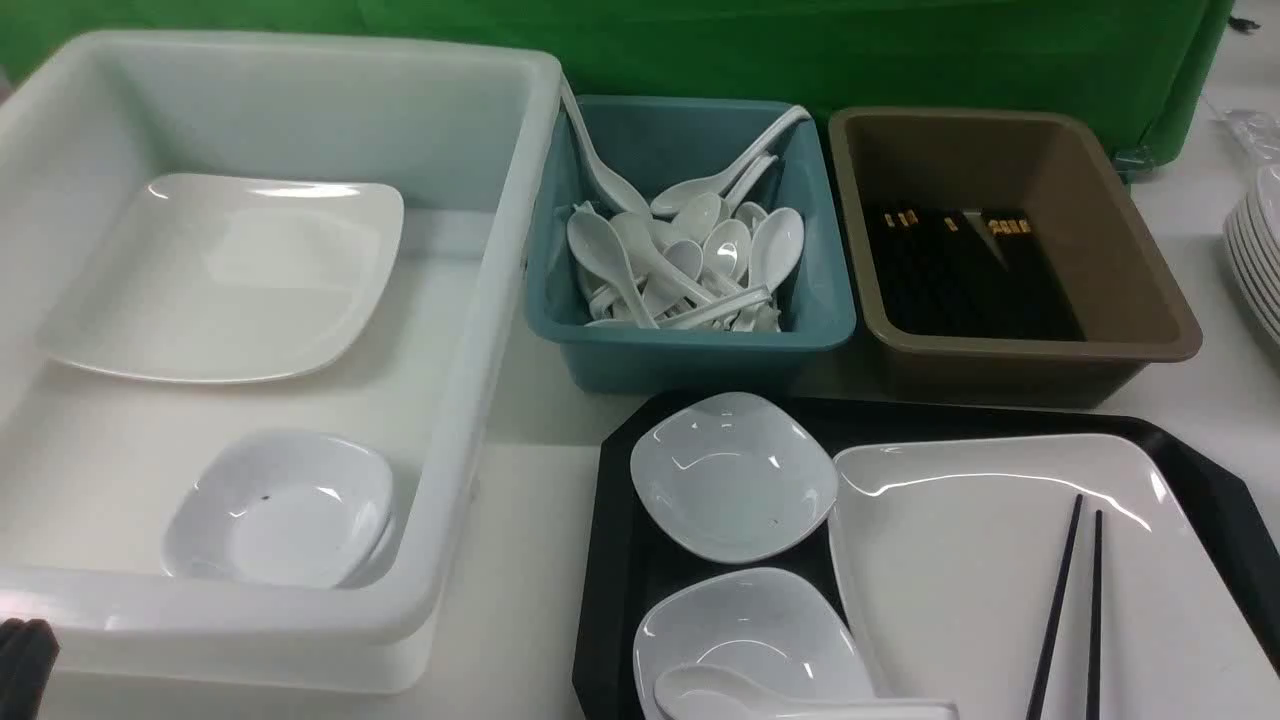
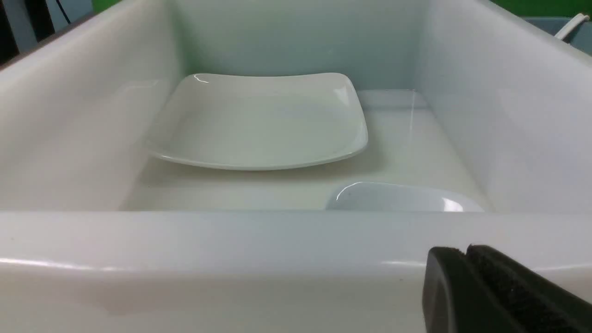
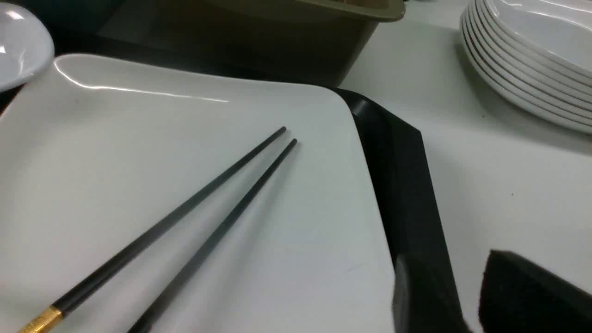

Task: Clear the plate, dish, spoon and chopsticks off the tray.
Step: Use the right arm to grab a pair of chopsticks from the plate

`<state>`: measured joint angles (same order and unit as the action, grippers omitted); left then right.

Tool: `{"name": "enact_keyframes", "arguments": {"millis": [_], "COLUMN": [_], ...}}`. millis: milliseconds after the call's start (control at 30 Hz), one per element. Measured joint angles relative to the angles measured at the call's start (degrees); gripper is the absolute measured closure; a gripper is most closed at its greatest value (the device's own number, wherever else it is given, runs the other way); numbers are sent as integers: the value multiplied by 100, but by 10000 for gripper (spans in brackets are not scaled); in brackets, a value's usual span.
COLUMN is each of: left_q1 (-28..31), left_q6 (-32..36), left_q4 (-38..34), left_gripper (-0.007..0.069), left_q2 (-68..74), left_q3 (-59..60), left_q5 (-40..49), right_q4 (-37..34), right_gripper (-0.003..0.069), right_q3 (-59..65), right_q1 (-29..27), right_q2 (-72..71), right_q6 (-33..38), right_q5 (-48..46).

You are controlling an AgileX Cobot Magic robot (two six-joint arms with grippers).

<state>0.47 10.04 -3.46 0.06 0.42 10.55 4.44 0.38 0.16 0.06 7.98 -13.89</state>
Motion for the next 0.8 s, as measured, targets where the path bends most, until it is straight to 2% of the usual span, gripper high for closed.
{"name": "enact_keyframes", "arguments": {"millis": [567,633,700,800], "left_q1": [0,0,0,0], "left_q6": [-24,-237,-637,-1041], "left_q4": [-29,-337,-1069,-1686], "left_gripper": [607,607,607,607], "left_q2": [0,0,0,0], "left_q3": [0,0,0,0], "left_q5": [-100,-385,-812,-1320], "right_q4": [0,0,0,0], "right_gripper": [417,417,417,417], "right_q3": [0,0,0,0], "right_q1": [0,0,0,0], "right_q2": [0,0,0,0], "right_q6": [0,0,0,-24], "right_q5": [4,10,11,47]}}
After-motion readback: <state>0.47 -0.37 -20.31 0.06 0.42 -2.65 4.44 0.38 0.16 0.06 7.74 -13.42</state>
